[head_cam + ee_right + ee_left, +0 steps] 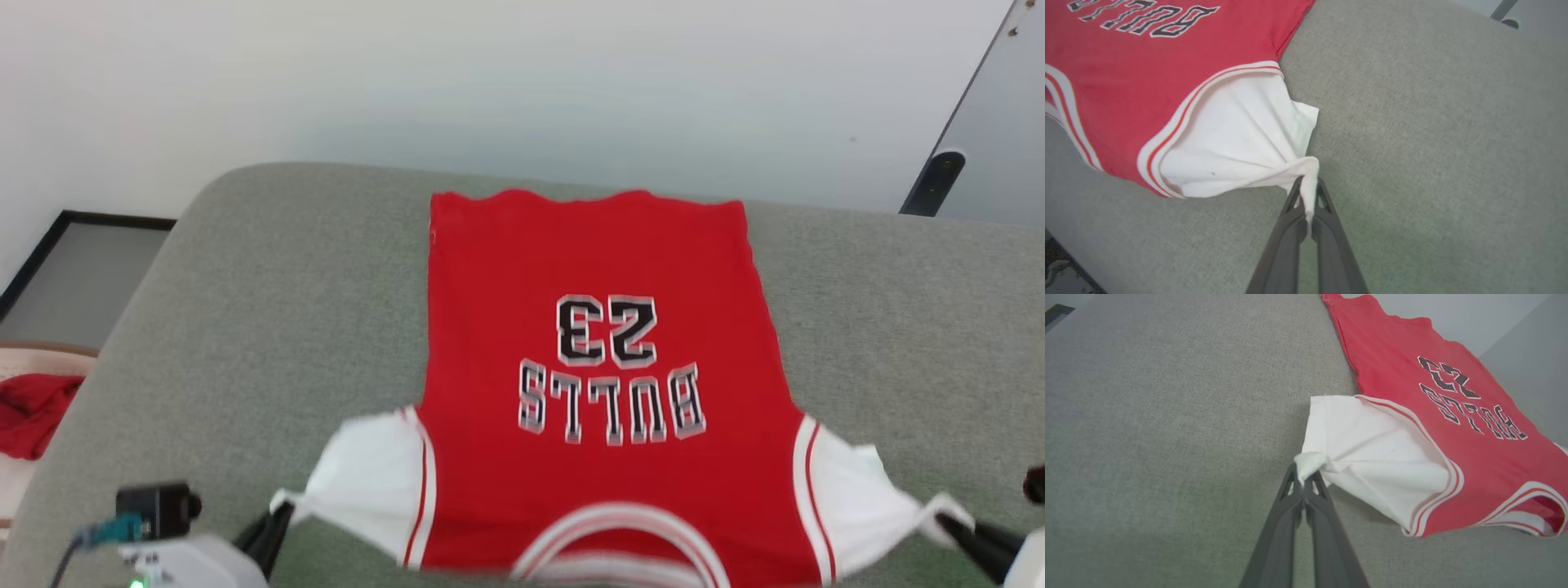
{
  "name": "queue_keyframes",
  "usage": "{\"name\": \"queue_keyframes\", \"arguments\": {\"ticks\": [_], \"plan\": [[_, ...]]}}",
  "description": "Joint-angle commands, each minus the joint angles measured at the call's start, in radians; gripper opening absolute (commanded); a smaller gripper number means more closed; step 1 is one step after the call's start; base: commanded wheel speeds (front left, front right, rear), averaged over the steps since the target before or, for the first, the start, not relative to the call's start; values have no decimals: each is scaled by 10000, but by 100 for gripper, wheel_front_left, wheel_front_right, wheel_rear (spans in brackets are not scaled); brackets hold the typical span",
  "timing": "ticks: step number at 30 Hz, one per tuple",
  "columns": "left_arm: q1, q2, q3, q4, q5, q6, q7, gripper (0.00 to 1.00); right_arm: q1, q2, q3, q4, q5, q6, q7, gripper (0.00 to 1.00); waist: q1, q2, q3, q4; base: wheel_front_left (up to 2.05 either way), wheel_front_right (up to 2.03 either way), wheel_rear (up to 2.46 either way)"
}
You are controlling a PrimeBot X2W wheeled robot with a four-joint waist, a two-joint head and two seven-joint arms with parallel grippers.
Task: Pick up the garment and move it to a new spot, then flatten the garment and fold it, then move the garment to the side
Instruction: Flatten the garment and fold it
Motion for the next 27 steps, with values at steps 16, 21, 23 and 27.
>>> {"name": "queue_keyframes", "arguments": {"ticks": [16, 21, 23, 27], "plan": [[968, 55, 235, -874, -284, 918, -477, 0, 2887, 1972, -3678, -2685, -1162, -15, 3452, 100, 0, 0, 209, -6, 0, 0, 0], [692, -195, 176, -799, -41, 962, -588, 0, 3011, 2563, -4619, -3563, -1309, -15, 4713, 100, 0, 0, 358, 133, 0, 0, 0], [587, -291, 179, -754, 49, 963, -633, 0, 3050, 2802, -4941, -4083, -1274, -15, 5132, 100, 0, 0, 442, 208, 0, 0, 0], [374, -528, 185, -693, 172, 920, -712, 0, 2601, 3067, -5536, -5318, -1322, -15, 5725, 100, 0, 0, 708, 357, 0, 0, 0]]}}
